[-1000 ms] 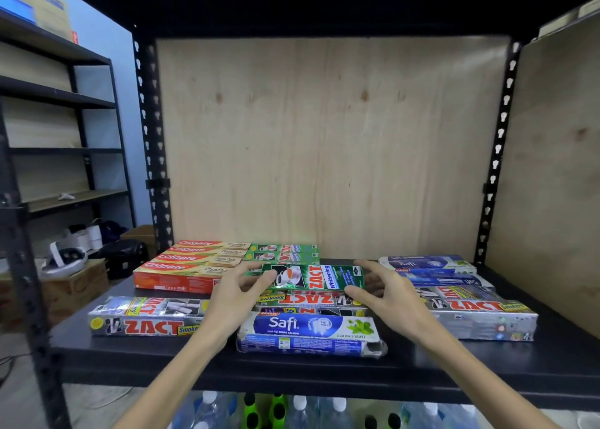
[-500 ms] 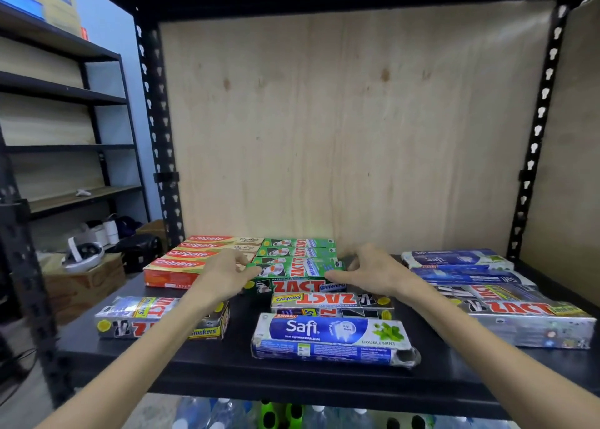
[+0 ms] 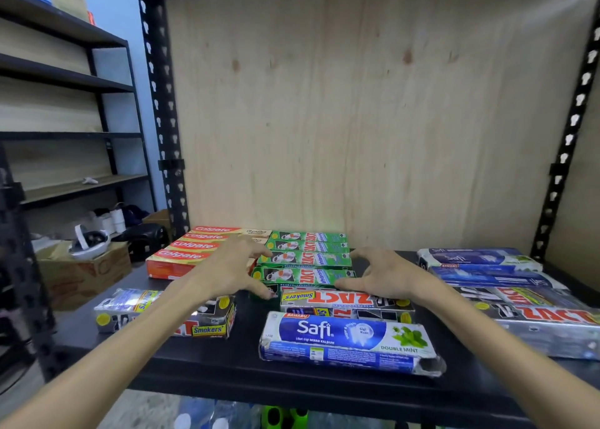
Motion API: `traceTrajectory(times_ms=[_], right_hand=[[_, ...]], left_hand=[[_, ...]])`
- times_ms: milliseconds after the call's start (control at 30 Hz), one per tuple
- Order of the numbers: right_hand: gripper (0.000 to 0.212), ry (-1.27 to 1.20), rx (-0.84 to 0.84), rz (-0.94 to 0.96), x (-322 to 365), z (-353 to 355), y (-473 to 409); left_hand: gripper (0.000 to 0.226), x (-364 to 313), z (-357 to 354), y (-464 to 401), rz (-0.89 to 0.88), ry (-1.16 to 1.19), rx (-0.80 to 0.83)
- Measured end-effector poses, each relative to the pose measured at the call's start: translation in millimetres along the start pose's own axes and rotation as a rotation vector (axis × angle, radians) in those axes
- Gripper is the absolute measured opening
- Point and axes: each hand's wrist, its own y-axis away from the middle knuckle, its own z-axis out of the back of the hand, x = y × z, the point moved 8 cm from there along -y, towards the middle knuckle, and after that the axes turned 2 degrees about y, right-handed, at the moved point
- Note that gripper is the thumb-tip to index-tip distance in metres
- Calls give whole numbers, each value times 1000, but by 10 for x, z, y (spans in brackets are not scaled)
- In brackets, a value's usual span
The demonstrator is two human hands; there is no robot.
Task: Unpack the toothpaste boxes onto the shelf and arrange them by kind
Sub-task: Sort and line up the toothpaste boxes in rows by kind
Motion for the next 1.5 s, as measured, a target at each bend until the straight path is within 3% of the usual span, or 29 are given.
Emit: traceTrajectory(times_ms=[267,933,1200,1300,1433,1500], right_hand=[[54,14,-69,17,-15,6,-49],[43,-27,-164,-22,-91,23,-1],[56,-67,-132,-81,-136,14,-39],[59,-83,-131,-100,-168,13,-38],[60,-165,-217,-129,-227,135,22],[64,-180,-275,-115,-222,244,78]], left_hand=[[89,112,-52,-133,-14,4,30],[86,119,-149,-152,27,187,129],[92,113,-128,-119,16,87,123],[84,77,-146,-118,27,104,164],[56,-64,-136,-204,35,173,270],[48,-196,-75,-298,24,235,209]])
